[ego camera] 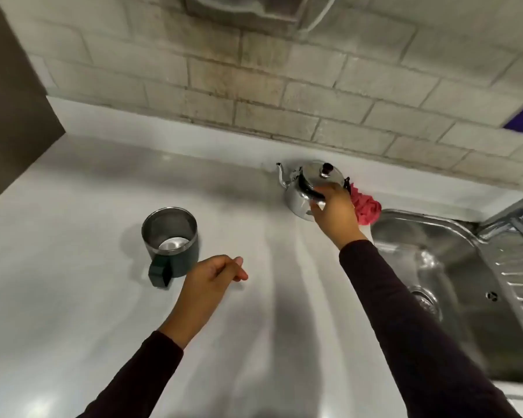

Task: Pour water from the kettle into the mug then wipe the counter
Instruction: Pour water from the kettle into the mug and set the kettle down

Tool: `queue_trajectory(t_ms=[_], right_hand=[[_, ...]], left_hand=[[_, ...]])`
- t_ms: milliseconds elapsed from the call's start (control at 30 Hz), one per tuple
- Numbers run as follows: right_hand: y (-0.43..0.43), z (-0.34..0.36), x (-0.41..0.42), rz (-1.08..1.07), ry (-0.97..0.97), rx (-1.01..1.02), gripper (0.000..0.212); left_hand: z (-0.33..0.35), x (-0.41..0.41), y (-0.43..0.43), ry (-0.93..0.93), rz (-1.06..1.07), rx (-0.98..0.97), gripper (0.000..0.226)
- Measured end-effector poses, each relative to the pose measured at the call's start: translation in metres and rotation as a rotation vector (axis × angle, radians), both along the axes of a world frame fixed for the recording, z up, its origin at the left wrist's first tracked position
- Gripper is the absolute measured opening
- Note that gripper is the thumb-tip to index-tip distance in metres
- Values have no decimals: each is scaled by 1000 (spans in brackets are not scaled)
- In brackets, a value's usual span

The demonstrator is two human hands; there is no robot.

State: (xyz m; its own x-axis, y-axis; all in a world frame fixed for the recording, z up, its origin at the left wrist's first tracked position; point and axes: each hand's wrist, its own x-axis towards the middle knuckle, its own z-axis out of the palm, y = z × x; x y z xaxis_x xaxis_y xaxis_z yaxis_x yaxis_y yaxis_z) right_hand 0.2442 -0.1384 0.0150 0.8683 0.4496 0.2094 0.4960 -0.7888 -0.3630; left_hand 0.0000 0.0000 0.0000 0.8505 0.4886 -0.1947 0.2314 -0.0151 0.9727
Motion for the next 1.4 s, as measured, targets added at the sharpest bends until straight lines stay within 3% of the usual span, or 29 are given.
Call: queue_trajectory(t_ms=[133, 333, 433, 600, 800, 1033, 1233, 1400], right_hand=[[4, 3, 40, 15, -12, -237, 41], [-4, 4, 72, 189, 67, -321, 19], [-9, 16, 85, 275, 90, -289, 29], [-4, 49, 101, 262, 177, -178, 18], [-7, 63, 62, 307, 220, -121, 14], [5, 146, -6, 485, 122, 80, 11], [21, 187, -57, 668, 52, -14, 23], [40, 190, -74, 745, -22, -146, 17]], left_hand=[[-4, 16, -3, 7, 95, -3, 32], [-4, 33, -5, -11, 164, -10, 32], [-3, 32, -7, -22, 183, -17, 35], [7, 23, -9, -42, 179, -13, 33], [16, 5, 4, -62, 254, -10, 33], [19, -23, 16, -43, 337, 36, 31], [19, -42, 20, -39, 362, 21, 33], [22, -53, 26, -50, 385, 25, 31]])
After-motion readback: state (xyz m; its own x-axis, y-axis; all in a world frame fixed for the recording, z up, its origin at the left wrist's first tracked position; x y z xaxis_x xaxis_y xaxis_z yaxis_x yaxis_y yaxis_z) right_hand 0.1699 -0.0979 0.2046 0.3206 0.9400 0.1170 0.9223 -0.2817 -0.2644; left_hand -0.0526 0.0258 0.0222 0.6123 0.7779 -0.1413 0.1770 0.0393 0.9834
